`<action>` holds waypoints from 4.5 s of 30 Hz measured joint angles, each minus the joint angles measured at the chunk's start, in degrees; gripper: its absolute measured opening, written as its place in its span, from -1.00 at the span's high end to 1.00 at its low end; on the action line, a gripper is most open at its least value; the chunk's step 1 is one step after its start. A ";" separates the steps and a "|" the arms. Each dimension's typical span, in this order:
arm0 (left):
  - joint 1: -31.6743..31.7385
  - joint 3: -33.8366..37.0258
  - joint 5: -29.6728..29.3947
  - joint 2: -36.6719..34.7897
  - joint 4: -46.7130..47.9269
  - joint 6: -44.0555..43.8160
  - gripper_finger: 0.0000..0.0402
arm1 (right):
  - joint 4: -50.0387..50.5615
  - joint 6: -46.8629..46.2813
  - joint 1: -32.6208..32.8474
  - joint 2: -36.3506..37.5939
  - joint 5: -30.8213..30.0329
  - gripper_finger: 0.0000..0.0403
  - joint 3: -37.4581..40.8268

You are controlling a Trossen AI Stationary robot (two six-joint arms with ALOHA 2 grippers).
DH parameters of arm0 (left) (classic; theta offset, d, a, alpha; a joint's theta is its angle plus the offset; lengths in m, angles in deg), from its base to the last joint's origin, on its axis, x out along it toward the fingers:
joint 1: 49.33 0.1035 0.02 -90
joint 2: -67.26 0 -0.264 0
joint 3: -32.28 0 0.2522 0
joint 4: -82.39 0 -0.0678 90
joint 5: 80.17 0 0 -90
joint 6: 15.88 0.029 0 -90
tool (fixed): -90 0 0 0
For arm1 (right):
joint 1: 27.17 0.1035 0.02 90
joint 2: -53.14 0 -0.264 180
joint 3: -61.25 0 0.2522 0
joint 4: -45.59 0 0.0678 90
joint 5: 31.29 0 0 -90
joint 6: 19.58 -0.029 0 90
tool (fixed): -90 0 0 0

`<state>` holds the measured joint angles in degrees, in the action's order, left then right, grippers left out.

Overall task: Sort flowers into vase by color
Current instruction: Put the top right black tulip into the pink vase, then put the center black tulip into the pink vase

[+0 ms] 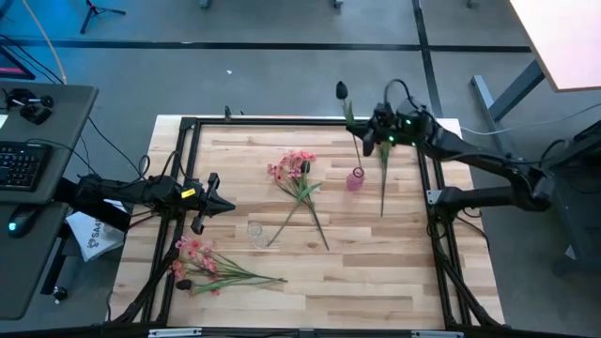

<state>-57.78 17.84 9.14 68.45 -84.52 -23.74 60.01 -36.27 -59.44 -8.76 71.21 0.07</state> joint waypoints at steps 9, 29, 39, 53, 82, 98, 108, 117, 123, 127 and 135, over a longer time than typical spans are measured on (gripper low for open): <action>0.00 0.00 0.00 -0.01 0.00 0.00 1.00 | -13.69 1.23 -0.82 9.45 -2.46 1.00 8.50; 0.00 0.00 0.00 0.00 -0.02 0.00 1.00 | -38.60 1.66 -2.30 13.32 -1.60 1.00 24.65; -0.01 0.00 0.00 -0.01 0.00 0.01 1.00 | -34.92 0.23 -2.99 13.30 2.13 1.00 24.63; -0.02 0.00 0.00 0.00 0.00 0.00 1.00 | -32.63 -0.02 -2.94 13.51 8.03 0.76 24.56; 0.00 0.00 0.00 0.00 0.01 0.02 1.00 | 41.30 9.59 -2.87 13.52 7.79 -0.18 -0.81; -0.01 0.00 0.00 -0.01 -0.02 0.02 1.00 | 27.57 -48.46 33.05 9.65 2.46 -0.12 6.36; 0.00 0.00 0.00 0.00 0.01 0.00 1.00 | 8.37 -74.44 44.05 -19.79 -19.03 -0.11 -2.83; 0.00 0.00 0.00 -0.02 -0.01 0.02 1.00 | 20.84 -78.49 35.88 -42.16 -22.13 -0.11 -23.54; -0.02 0.00 0.00 -0.01 0.00 0.00 1.00 | 19.47 -79.08 33.08 -51.83 -18.99 -0.11 -32.29; 0.00 0.00 0.00 -0.02 -0.02 0.00 1.00 | 24.82 -78.21 32.92 -56.03 -17.24 -0.11 -37.68; -0.01 0.00 0.00 0.00 -0.03 0.00 1.00 | 29.19 -85.17 32.57 -58.45 -18.43 -0.06 -39.02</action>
<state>-57.79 17.84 9.14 68.45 -84.55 -23.74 89.20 -121.44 -26.87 -67.21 52.78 -38.95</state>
